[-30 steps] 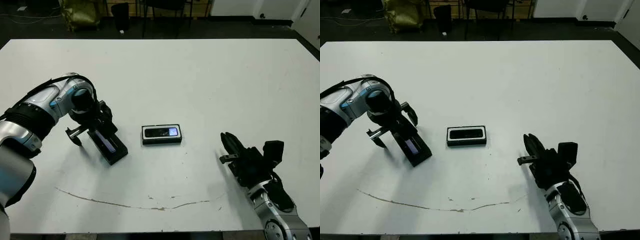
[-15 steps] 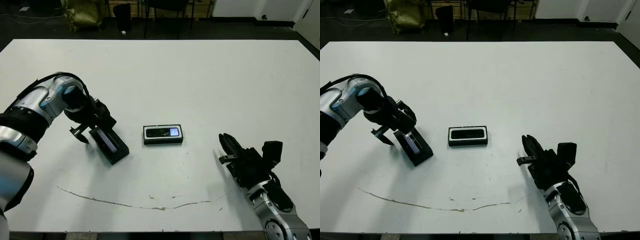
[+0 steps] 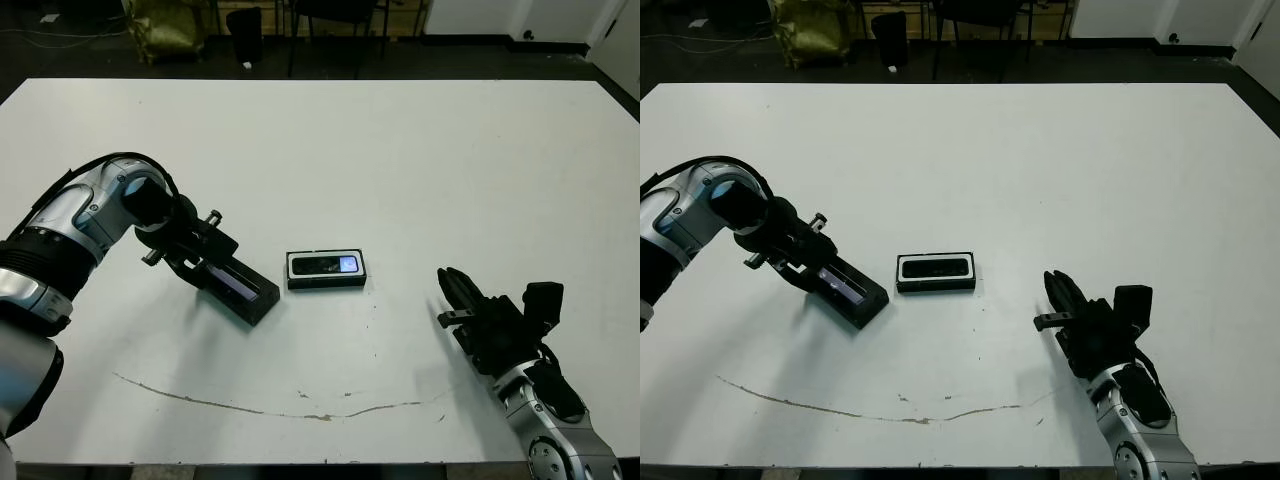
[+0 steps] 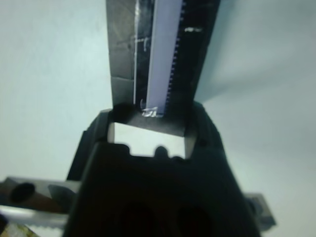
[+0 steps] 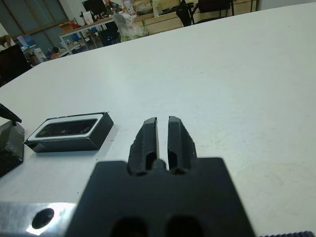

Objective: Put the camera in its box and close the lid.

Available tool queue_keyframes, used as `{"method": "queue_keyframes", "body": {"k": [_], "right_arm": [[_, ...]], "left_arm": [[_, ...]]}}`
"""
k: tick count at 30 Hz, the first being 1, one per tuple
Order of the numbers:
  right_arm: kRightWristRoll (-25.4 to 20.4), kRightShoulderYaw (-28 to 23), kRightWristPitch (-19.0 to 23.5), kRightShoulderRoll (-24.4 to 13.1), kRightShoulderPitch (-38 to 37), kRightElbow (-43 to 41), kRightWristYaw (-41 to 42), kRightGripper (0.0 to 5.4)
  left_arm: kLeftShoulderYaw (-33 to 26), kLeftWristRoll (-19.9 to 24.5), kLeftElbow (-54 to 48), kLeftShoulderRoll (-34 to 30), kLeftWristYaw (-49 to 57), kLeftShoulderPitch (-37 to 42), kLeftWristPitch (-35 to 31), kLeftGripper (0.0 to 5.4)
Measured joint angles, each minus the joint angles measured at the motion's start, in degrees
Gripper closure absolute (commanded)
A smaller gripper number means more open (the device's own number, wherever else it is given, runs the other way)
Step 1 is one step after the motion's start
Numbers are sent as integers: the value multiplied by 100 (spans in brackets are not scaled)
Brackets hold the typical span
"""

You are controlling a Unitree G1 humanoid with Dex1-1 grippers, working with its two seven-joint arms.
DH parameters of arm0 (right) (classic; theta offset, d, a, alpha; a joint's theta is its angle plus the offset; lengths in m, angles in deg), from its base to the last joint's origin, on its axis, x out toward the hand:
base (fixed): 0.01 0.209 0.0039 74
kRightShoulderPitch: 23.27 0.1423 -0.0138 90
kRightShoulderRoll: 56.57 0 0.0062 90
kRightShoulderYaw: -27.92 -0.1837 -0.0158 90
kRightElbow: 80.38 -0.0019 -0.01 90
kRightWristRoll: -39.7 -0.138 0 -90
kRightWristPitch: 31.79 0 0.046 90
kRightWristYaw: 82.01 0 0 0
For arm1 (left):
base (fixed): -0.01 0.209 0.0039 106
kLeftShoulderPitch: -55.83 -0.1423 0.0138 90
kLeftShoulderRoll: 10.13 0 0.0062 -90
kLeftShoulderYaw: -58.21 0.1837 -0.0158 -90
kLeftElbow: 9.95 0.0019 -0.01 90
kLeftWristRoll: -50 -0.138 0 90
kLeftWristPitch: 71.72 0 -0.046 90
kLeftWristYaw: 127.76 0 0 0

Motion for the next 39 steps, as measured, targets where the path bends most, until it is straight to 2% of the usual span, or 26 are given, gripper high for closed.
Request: {"method": "queue_keyframes", "body": {"k": [10,16,20,27,33,39], "right_arm": [[36,2,16,-5,-1,18,-13,540],[68,31,16,-9,-4,54,1,540],[60,36,20,-9,0,62,11,540],[85,102,67,-3,-1,56,12,540],[51,118,176,5,-5,39,8,540],[77,120,-64,-7,14,281,202,540]], "left_arm": [[499,-205,-103,43,-500,357,-156,363],[1143,-56,1372,227,-851,1161,-495,363],[1302,3,1979,220,-883,1374,-507,363],[1554,532,2535,209,-889,1538,-502,363],[1418,1173,2638,82,-926,1545,-1250,363],[941,1980,2025,-274,-926,1472,-2259,363]]}}
